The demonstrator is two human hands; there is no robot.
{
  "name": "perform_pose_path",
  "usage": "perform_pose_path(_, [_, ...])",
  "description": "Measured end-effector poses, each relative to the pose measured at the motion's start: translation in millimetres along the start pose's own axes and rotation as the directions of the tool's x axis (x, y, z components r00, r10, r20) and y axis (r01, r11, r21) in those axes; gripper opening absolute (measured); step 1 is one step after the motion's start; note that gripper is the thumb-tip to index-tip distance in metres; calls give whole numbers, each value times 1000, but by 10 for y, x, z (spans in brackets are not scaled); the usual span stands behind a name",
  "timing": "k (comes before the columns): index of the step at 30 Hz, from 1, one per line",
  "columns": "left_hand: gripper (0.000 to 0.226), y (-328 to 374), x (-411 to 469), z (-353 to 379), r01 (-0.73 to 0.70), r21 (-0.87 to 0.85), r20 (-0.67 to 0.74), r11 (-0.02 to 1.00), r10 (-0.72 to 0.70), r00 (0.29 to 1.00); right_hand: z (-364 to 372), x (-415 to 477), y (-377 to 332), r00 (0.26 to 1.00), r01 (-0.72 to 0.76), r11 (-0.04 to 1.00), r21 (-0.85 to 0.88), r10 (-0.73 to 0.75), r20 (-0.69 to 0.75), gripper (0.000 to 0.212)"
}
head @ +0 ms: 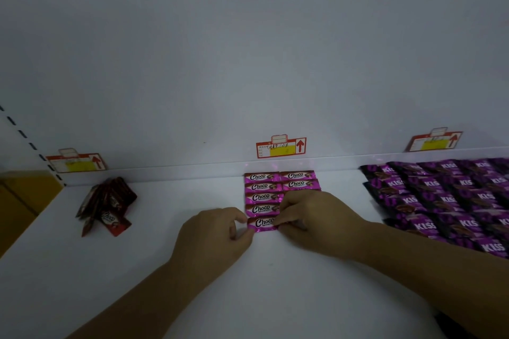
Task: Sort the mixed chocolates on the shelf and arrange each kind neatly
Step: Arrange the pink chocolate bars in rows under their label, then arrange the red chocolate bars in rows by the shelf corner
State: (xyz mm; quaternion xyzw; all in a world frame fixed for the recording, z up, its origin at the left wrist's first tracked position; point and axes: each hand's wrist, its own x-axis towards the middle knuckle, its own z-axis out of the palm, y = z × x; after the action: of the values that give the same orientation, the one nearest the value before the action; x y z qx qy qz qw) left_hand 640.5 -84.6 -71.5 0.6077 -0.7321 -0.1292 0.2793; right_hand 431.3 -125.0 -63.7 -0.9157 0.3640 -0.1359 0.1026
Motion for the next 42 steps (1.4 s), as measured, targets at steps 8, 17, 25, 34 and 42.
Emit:
perform_pose_path(8, [5,-43,4,-10,-17,-43,-21,999,16,1000,-212,-92,44,996,-64,997,-36,61,-72,27])
perform_pose_path(17, [28,-14,11,1,6,-27,-8,1000,-6,1000,-299,-204,-22,999,0,997,-78,4,42,37])
perform_pose_path(25, [56,-268,-379,-524,115,259,-94,959,-93,991,-126,126,-470,962,242,966,-94,-226,153,41])
perform_pose_path(34, [51,-1124,-799,-989,256,331,-186,908,-203,961,140,496,-1158,913,324,945,-44,-300,275,52])
perform_pose_path(42, [36,-1831,-341,-1189,178,66,-135,982,-168,976,625,1298,-1606,991,83,992,-91,-73,109,59])
